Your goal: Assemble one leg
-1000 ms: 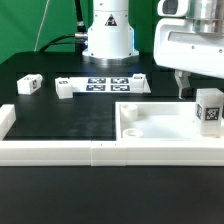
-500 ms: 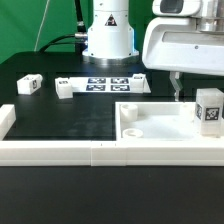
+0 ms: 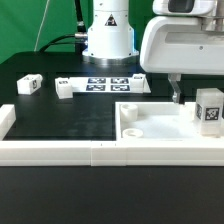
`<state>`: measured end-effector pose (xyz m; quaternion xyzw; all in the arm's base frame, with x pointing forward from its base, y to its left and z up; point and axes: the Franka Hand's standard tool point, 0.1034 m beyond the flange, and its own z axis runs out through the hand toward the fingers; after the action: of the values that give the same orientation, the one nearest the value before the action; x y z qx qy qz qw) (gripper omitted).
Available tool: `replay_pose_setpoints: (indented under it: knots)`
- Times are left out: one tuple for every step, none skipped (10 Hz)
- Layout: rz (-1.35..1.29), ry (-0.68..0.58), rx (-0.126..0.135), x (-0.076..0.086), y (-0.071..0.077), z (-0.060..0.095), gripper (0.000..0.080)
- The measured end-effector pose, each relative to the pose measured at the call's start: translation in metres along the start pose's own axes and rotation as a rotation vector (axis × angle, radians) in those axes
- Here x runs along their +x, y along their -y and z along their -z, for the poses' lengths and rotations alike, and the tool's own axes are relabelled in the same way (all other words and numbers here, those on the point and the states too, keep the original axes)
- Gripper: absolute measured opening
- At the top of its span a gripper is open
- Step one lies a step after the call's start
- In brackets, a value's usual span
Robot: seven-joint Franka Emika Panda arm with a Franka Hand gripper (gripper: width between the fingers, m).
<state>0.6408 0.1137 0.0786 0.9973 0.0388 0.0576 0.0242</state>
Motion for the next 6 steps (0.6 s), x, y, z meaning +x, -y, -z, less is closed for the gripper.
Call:
replay_pose_setpoints:
  knots:
    - [-0.023,0.000,0.000,-0.0001,0.0006,0.0000,0.0648]
    - [-0.024,0.000,0.000,-0.0001,-0.0001,-0.0002,0.0542]
    - [-0.024,0.000,0.000,-0.0001,-0.0004,-0.0002,0.0407]
    - [-0.024,0.001,0.000,-0.0001,-0.0002,-0.0003,0.0407]
    - [-0.035,0.002,0.000,-0.0006,-0.0006,-0.0008,0.0291]
    - [-0.073,0.002,0.000,-0.0006,-0.0007,-0.0008,0.0291]
